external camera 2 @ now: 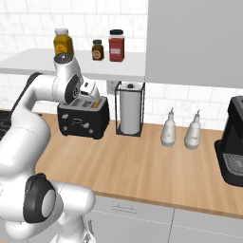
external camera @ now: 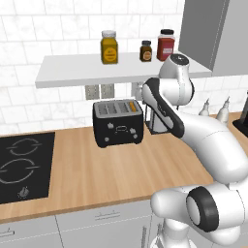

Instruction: Start the toaster. Once the lever pops up, take the bread to the plate on the dining counter.

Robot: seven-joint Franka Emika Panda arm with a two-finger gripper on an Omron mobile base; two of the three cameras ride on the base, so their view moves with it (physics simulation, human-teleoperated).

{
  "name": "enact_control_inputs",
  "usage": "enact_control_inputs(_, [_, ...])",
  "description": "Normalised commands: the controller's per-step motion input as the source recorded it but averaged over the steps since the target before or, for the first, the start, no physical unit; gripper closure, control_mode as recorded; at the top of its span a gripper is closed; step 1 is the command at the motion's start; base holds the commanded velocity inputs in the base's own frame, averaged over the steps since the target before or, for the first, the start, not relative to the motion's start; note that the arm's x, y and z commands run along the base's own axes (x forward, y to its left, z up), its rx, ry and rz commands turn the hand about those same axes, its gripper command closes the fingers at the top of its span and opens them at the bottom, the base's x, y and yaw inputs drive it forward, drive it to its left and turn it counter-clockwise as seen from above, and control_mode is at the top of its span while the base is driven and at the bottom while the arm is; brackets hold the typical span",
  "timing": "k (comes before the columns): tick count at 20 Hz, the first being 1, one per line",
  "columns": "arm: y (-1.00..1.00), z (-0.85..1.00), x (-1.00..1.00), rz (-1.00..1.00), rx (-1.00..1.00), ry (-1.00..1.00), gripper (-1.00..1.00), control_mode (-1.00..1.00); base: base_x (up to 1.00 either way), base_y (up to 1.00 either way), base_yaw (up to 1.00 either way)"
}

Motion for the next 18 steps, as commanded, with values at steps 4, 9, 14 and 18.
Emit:
enact_control_inputs(4, [0.0, 0.0, 0.0, 0.0, 0.0, 0.0, -1.0, -1.0, 0.0, 0.0, 0.0])
enact_control_inputs(9, [0.0, 0.0, 0.0, 0.0, 0.0, 0.0, -1.0, -1.0, 0.0, 0.0, 0.0])
enact_control_inputs(14, [0.0, 0.0, 0.0, 0.0, 0.0, 0.0, -1.0, -1.0, 0.0, 0.0, 0.0])
enact_control_inputs(18, [0.0, 0.0, 0.0, 0.0, 0.0, 0.0, -1.0, -1.0, 0.0, 0.0, 0.0])
